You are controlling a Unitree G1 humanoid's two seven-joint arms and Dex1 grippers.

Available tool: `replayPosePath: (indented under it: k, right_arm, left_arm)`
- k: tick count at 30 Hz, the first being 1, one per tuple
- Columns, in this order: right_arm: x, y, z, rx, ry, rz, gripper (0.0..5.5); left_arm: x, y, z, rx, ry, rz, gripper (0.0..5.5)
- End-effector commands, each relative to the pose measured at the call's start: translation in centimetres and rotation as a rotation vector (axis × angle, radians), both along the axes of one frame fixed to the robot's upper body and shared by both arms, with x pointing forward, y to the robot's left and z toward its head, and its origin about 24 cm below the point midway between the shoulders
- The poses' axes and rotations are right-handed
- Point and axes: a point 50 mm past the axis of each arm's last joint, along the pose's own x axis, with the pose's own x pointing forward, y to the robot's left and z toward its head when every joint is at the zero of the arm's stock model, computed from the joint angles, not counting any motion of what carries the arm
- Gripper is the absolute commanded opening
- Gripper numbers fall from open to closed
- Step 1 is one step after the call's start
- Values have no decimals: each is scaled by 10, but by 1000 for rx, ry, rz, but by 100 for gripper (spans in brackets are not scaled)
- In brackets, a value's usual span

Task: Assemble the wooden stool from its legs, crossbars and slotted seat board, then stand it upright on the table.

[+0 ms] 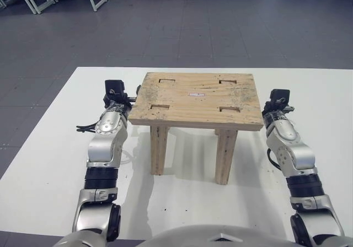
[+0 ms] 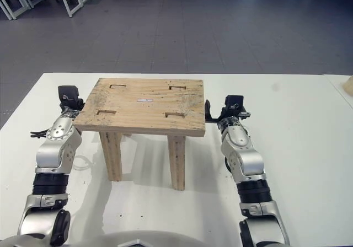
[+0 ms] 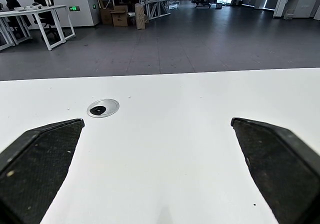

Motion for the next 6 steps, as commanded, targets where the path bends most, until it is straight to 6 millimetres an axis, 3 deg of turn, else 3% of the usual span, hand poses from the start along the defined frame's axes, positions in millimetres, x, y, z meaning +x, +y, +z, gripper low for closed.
replayPosePath:
  k: [1, 6]
  right_arm:
    - [-1, 3, 4, 4, -9, -1, 549]
    - [0, 7, 10, 15, -17, 2, 549]
  left_arm:
    - [-2, -5, 3, 10, -5, -26, 433]
    - [3, -5, 13, -19, -20, -31, 433]
